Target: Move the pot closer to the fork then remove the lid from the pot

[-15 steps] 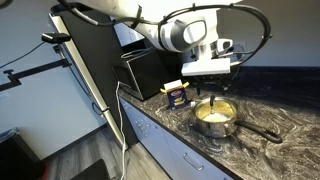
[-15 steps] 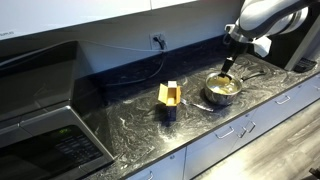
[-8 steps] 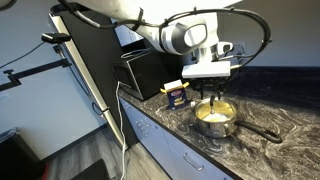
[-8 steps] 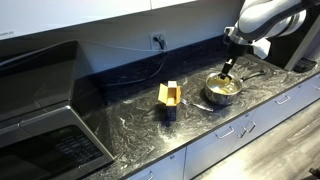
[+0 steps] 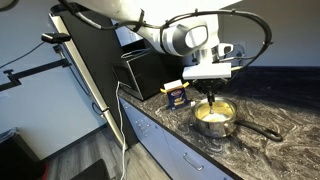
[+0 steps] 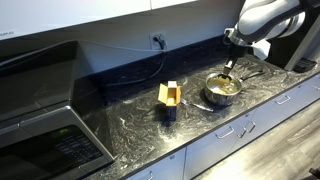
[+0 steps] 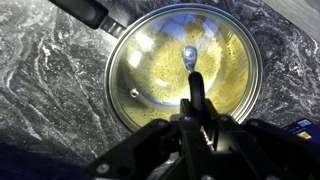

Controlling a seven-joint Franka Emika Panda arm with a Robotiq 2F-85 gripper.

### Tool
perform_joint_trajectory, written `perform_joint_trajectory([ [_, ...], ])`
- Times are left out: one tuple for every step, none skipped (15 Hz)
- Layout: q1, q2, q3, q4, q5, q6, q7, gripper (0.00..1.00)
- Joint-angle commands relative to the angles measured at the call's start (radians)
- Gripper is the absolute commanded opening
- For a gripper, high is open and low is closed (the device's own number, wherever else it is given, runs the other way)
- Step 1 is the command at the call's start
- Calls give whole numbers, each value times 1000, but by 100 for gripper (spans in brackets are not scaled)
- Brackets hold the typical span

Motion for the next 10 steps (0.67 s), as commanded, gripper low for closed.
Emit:
perform_joint_trajectory([
  [-5,-20,5,-6,8,-5,2,4],
  [-7,-29,7,-7,17,-16,7,4],
  [-7,-37,7,-9,20,-18,10,4],
  [-7,-49,8,-15,21,-15,11,4],
  [-4,-60,6,-18,19,-16,16,4],
  [1,-71,3,-20,13,-15,24,4],
  [3,-78,1,-20,9,-14,27,4],
  [6,-88,-2,-17,7,-17,34,4],
  [11,-100,-5,-17,1,-18,41,4],
  [13,-109,-7,-15,-1,-21,47,4],
])
